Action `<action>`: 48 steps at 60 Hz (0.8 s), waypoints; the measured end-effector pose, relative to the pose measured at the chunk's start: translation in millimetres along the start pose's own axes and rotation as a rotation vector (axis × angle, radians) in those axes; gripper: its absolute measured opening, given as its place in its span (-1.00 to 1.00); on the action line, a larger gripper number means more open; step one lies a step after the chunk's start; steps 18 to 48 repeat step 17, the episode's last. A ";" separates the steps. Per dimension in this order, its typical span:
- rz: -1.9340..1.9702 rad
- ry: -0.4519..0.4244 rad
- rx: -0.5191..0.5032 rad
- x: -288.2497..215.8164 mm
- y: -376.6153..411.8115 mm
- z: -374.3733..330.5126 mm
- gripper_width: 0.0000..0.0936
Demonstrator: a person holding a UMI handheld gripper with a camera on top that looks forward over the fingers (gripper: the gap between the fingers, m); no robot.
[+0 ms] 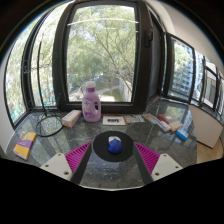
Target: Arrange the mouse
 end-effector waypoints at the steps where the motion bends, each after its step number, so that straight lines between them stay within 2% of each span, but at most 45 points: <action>1: 0.001 -0.002 0.001 0.9 1.1 -3.6 0.83; 17: -0.010 -0.018 0.024 9.9 13.3 -36.6 0.82; 48: -0.010 -0.018 0.024 9.9 13.3 -36.6 0.82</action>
Point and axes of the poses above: the point between the fingertips, and its own axes, seen from behind it with the camera up: y to the left, x down, z forward, the way the camera looks, the point moved 8 cm from there along -z, backward, against the way the camera looks, and after that the axes turned 8 degrees about y, right-handed, at the moved point
